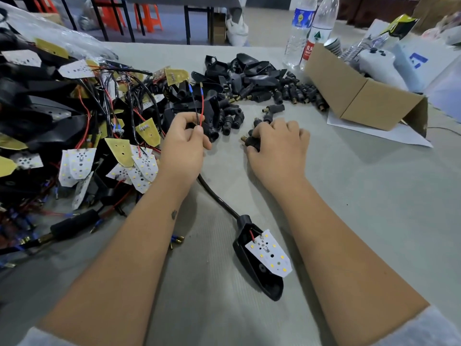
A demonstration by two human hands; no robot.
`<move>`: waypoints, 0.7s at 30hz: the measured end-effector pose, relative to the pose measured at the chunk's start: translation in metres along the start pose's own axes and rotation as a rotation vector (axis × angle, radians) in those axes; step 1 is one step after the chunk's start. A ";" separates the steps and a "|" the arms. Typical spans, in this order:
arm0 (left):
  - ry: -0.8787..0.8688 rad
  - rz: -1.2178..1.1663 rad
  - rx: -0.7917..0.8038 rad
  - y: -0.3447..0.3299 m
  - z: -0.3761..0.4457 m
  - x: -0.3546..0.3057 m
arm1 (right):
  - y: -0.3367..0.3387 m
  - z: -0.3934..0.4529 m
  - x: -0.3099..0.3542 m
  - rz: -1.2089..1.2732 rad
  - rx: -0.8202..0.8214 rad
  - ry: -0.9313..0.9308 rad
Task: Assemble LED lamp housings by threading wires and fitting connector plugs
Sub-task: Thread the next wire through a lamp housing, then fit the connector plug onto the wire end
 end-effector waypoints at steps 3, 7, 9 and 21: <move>-0.041 0.031 0.013 -0.001 0.001 0.001 | 0.003 0.000 0.007 0.136 0.016 0.022; -0.017 0.073 0.005 -0.004 0.000 0.005 | -0.003 -0.004 0.014 0.314 0.127 0.018; -0.016 0.098 0.003 -0.006 -0.001 0.005 | -0.004 -0.005 0.013 0.313 0.139 0.001; -0.137 0.041 0.066 -0.009 -0.008 -0.009 | -0.019 -0.013 0.002 1.256 0.204 -0.696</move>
Point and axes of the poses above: each hand's wrist, its own z-axis towards the middle knuckle, its own y-axis out of the back of the hand, x = y × z, the point moved 8 cm from there along z, towards the middle knuckle, and after that the axes turned 12 degrees about -x, right-handed, at the moved point
